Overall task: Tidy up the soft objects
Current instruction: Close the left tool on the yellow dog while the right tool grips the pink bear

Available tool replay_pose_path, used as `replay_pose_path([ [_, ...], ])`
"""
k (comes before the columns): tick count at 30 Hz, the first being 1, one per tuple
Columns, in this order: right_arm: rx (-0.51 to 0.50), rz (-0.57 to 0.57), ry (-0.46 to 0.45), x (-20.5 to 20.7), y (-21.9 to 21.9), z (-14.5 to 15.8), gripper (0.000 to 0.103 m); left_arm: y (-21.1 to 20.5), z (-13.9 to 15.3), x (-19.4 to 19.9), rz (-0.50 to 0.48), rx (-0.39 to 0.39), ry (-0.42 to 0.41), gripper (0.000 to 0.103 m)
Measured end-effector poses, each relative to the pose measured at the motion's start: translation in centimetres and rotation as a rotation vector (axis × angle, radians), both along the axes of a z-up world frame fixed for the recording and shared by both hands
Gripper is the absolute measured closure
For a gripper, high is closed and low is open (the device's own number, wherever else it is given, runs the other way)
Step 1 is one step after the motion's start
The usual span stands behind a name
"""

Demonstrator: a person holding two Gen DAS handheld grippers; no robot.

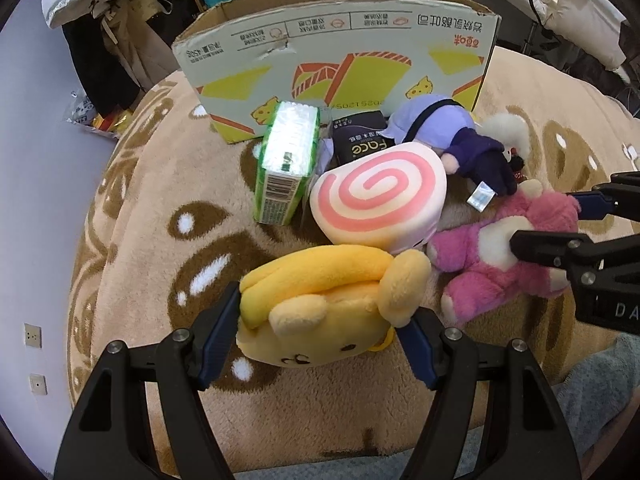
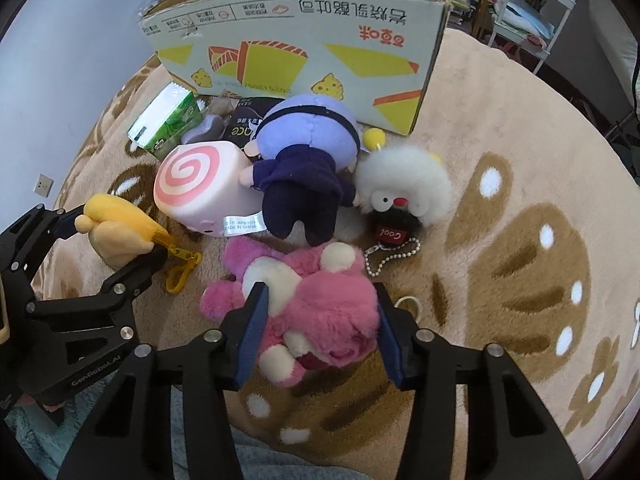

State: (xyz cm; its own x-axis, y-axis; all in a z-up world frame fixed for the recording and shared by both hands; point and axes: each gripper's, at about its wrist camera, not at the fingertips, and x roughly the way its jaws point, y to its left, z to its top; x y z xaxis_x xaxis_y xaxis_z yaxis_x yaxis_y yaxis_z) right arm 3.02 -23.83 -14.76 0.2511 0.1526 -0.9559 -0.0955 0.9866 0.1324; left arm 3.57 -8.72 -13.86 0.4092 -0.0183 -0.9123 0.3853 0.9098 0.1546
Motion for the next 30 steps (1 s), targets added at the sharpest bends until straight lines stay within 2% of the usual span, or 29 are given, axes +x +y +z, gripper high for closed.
replay_pose_path([
  [4,-0.055,-0.015,-0.059,-0.3,-0.3,1.2,0.055,1.0,0.7,-0.4,0.057,-0.018,-0.015,0.031],
  [5,-0.060,-0.023,-0.073,-0.4,-0.5,1.6,0.066,1.3,0.8,-0.3,0.071,-0.026,-0.014,0.031],
  [8,-0.090,-0.037,-0.124,-0.6,-0.7,2.7,0.065,2.3,1.9,-0.4,0.108,-0.063,-0.042,0.031],
  [14,-0.113,-0.038,-0.167,-1.0,-0.2,3.7,0.066,2.8,4.0,-1.4,0.105,-0.097,-0.119,0.031],
  [18,-0.156,-0.047,-0.247,-1.7,0.1,5.5,0.066,3.0,5.9,-2.5,0.095,-0.130,-0.192,0.031],
  [26,-0.181,-0.047,-0.400,-2.8,0.4,8.8,0.066,3.8,8.8,-4.3,0.114,-0.185,-0.314,0.031],
  [30,-0.170,-0.044,-0.448,-3.5,0.6,10.2,0.066,4.0,10.0,-5.2,0.122,-0.176,-0.387,0.031],
])
